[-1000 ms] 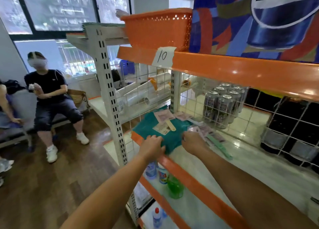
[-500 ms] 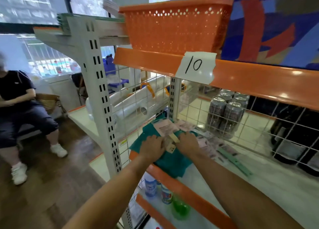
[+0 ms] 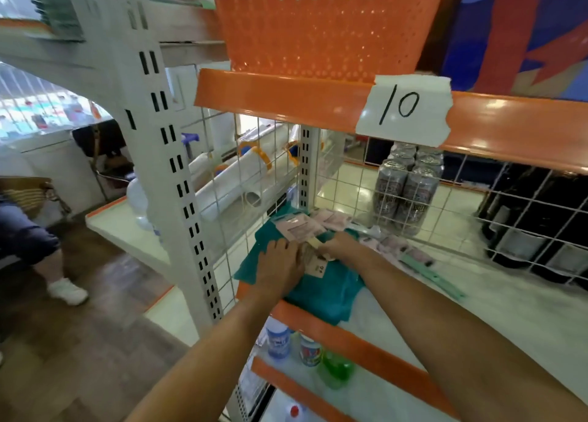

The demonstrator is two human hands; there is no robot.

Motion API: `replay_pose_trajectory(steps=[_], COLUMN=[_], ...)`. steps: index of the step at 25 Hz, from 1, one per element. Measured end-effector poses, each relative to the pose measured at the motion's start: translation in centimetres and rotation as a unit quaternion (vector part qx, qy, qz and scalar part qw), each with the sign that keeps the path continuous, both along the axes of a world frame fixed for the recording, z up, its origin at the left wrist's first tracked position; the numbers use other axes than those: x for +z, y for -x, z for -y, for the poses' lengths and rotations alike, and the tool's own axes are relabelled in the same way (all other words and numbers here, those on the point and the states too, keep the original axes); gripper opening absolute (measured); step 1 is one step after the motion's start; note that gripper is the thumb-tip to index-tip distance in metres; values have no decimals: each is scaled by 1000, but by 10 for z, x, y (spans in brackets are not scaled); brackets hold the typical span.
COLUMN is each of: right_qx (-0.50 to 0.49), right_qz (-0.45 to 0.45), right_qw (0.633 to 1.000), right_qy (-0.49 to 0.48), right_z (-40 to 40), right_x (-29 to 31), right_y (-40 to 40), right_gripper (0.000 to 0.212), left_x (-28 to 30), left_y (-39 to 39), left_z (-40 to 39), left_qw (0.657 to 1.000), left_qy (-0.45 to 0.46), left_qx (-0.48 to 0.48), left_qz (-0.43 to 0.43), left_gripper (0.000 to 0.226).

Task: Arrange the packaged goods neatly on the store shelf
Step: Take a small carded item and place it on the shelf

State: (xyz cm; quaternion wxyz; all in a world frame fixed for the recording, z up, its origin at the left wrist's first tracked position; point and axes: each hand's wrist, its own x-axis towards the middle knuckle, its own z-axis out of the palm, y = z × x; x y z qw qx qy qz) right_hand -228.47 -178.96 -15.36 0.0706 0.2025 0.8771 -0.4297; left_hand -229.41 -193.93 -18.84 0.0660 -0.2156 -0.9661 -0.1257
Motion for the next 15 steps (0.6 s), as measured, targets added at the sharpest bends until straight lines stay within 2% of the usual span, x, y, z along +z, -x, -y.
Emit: replay_pose_trajectory(steps=[2, 5, 9, 12, 15], right_qx=[-29, -86, -138, -138, -111], right_qz=[-2, -1, 2, -16, -36], right_qw=[997, 980, 937, 919, 919], right_qy=[73, 179, 323, 369, 376], right_z=[5, 5, 2, -3, -10], right_x=[5, 1, 0, 9, 12], right_y=[-7, -18, -46, -82, -122], right_gripper=[5, 25, 15, 4, 9], left_x=[1, 1, 5, 16, 23], left_y=[-2, -12, -35, -57, -85], left_z=[2, 7, 11, 7, -3], left_qw=[1000, 1000, 998, 998, 998], left_qy=[-9, 3, 1, -22, -43], left_qx=[-5, -14, -17, -20, -27], left_qz=[-4, 23, 55, 52, 49], left_gripper=[36, 37, 41, 38, 34])
